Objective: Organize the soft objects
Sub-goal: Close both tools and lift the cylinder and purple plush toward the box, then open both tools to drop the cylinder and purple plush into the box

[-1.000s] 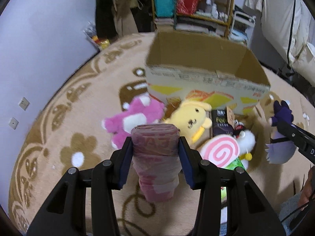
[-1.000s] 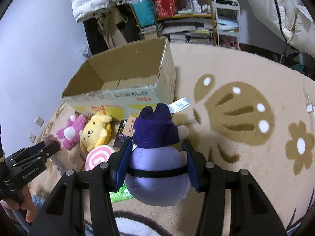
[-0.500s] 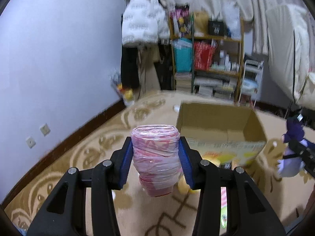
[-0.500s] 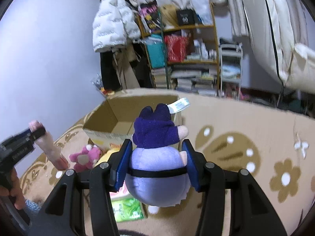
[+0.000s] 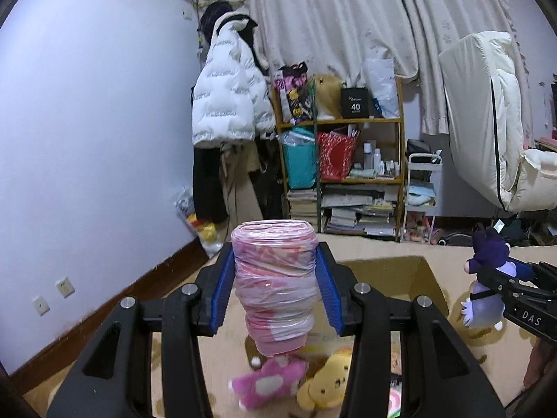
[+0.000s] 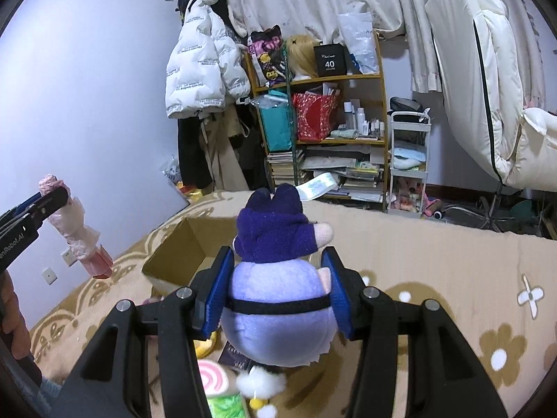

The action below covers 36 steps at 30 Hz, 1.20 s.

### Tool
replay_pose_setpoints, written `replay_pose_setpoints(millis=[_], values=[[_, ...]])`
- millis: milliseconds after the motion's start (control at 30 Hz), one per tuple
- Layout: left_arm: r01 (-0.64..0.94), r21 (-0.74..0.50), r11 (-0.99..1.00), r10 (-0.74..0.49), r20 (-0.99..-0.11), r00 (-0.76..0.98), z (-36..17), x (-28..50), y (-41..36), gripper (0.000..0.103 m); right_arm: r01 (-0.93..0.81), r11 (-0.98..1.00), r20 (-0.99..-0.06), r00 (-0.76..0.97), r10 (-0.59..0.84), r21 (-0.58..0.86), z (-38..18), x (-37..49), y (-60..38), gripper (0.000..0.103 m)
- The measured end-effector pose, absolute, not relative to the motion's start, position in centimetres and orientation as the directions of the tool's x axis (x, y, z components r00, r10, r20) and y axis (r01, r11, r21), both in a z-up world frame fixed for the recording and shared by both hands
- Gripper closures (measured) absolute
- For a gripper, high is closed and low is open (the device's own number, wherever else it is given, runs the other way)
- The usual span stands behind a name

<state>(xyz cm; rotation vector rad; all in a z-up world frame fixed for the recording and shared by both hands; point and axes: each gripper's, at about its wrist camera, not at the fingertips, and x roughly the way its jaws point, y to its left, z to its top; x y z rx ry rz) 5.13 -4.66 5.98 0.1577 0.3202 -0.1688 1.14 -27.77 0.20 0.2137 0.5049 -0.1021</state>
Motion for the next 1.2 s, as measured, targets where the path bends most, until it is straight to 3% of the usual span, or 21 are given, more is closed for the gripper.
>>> replay_pose_setpoints(millis=[400,700,1100,1200], values=[[0.233,0.078,0.969,-0.204,-0.274,0.940,5.6,8.6,-5.6,0.059,0.137,0.977,-0.483,0.874,-0.043,0.162,-0.7,5.3,-28.4,0.048],[0.291,-0.035,0.956,-0.289,-0.278,0.916,4.2,10.5,-5.3,0.059,0.100,0.978,-0.474,0.880,-0.001,0.183,-2.0,7.9,-28.6,0.048],[0.303,-0.061,0.951,-0.304,-0.366,0.880,0.5,13.2,-6.9,0.059,0.060,0.973,-0.500,0.864,0.061,0.221,-4.6,9.5,-28.9,0.048],[0.288,-0.028,0.957,-0.272,-0.425,0.863,-0.6,13.8,-7.7,0.059,0.048,0.970,-0.510,0.856,0.084,0.239,-4.9,9.8,-28.6,0.046]])
